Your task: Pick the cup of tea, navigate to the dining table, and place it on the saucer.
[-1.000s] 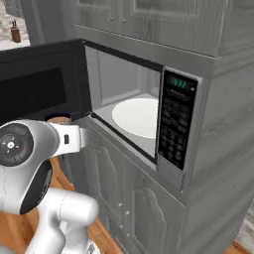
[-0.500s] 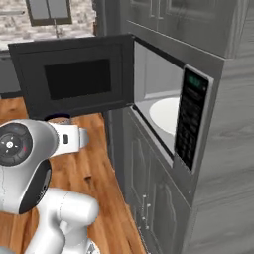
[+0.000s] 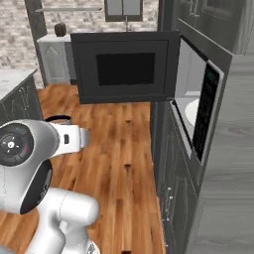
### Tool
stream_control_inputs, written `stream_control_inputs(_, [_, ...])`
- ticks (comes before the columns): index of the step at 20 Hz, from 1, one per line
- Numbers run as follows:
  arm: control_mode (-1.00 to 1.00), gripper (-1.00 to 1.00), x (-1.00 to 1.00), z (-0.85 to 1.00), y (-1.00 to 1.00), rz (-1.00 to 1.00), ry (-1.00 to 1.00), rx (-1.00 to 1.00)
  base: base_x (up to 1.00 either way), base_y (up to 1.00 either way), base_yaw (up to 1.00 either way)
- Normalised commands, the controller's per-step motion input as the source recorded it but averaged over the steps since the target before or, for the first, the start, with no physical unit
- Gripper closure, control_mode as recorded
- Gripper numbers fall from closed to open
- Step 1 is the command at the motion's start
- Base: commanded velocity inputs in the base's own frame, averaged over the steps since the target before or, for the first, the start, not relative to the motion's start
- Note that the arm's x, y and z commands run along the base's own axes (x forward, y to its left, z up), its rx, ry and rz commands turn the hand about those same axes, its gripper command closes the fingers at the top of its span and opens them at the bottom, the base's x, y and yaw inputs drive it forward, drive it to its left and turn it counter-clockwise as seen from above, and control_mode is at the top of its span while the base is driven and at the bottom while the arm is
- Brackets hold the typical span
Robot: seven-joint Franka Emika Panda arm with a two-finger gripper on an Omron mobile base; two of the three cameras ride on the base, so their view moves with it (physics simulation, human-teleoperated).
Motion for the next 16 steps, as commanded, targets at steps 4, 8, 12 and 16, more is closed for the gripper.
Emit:
stream_control_inputs(4, [1.0,1.0,0.0,0.0,0.0,0.0,0.0,0.0,-0.52,0.2,0.42])
stream_control_inputs(8, [1.0,1.0,0.0,0.0,0.0,0.0,0.0,0.0,-0.33,0.41,0.35])
stream_control_inputs(12, [1.0,1.0,0.0,0.0,0.0,0.0,0.0,0.0,-0.28,0.48,0.31])
stream_control_inputs(16, [1.0,1.0,0.0,0.0,0.0,0.0,0.0,0.0,-0.34,0.52,0.28])
